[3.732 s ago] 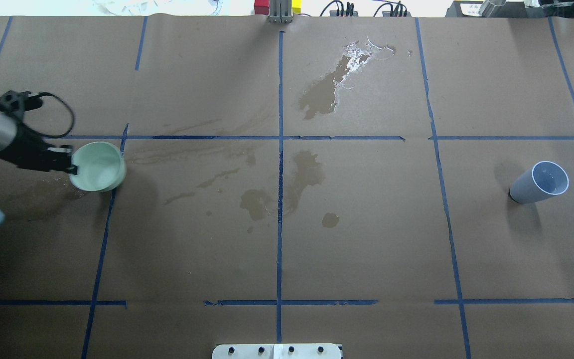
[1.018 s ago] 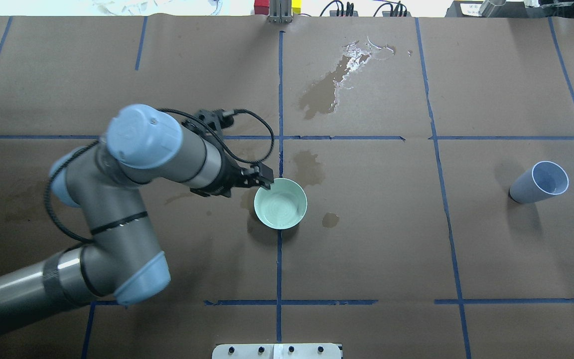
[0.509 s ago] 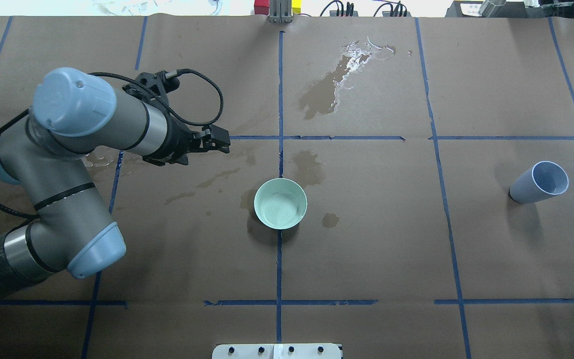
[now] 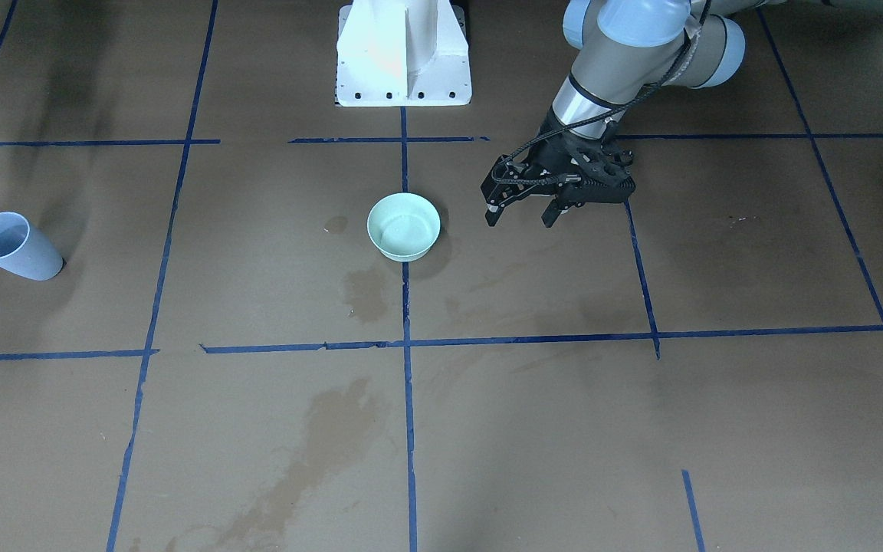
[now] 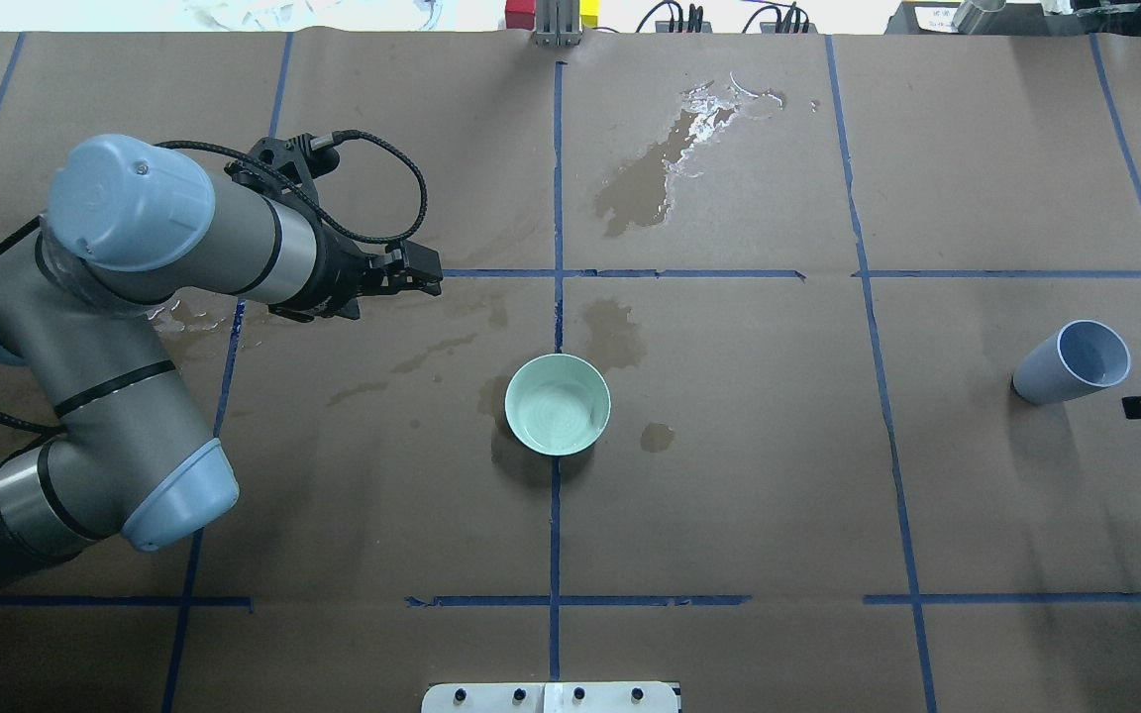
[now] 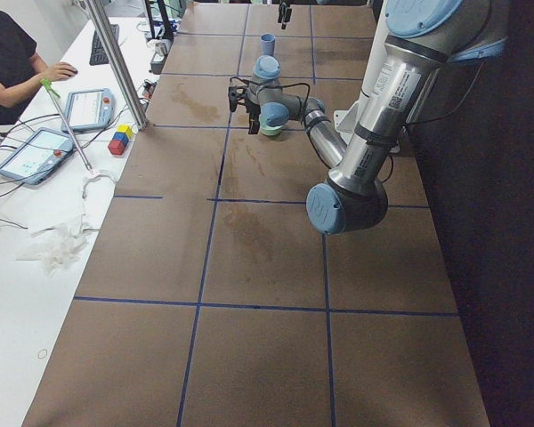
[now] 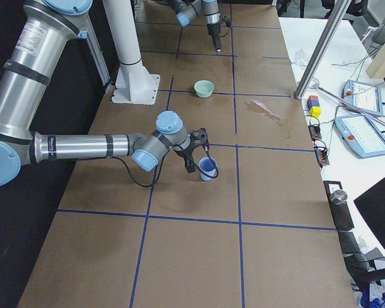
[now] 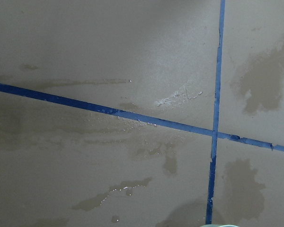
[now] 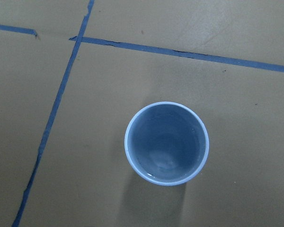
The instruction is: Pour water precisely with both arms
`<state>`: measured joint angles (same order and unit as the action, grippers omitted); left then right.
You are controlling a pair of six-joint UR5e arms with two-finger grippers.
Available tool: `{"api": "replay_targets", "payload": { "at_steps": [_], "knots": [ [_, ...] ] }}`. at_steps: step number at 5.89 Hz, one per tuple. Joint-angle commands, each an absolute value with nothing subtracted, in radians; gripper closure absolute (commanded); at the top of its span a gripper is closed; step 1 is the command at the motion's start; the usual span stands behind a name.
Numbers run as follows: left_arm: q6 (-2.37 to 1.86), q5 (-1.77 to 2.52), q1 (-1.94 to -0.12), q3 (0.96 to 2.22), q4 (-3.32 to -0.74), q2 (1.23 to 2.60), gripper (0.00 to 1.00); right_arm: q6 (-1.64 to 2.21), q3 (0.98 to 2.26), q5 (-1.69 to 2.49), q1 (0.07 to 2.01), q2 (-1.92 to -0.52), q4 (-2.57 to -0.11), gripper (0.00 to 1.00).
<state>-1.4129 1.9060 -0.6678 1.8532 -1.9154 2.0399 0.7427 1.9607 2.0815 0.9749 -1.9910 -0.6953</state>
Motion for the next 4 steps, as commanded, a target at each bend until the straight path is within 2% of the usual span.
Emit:
{"api": "replay_targets", "payload": {
  "at_steps": [1,3,4],
  "knots": [
    [-1.414,1.907,-0.666,1.858,-1.919,2.049,0.0,0.945,1.96,1.752,0.722,-2.028,-0.583,0.0],
    [-1.41,1.907,-0.666,1.858,-1.928,2.049,0.0,1.006,1.96,1.651,0.704,-2.097,-0.425,0.01],
    [-1.413,1.907,-0.666,1.858,-1.931,2.051,0.0,1.122,1.959,1.47,0.608,-2.098,-0.404,0.0]
  ]
}}
